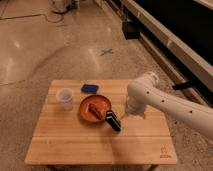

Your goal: Knock the eraser over

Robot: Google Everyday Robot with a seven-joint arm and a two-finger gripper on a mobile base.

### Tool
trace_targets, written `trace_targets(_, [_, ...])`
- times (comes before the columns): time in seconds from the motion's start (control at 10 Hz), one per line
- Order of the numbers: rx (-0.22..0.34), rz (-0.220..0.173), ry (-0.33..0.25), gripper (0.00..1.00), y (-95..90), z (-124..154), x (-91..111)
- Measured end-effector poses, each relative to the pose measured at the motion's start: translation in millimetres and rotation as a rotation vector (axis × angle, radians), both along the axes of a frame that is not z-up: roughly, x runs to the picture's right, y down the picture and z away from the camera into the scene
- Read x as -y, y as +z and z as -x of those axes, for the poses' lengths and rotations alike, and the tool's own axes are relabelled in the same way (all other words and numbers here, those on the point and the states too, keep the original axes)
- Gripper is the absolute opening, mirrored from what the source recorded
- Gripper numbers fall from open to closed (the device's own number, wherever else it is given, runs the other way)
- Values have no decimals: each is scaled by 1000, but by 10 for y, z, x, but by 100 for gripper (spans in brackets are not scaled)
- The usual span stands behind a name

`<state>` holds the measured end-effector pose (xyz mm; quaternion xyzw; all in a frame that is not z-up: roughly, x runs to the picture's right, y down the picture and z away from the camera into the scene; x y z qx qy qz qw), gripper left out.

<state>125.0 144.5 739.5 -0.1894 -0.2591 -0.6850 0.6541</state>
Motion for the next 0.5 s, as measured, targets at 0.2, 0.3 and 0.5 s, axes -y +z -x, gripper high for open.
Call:
trace_targets(0.2, [20,2,-5,80,-27,45,-15])
trace_targets(0.3, [20,2,-6,80,-26,46,-15])
trace_targets(0.5, [21,1,-6,80,-28,48,-14])
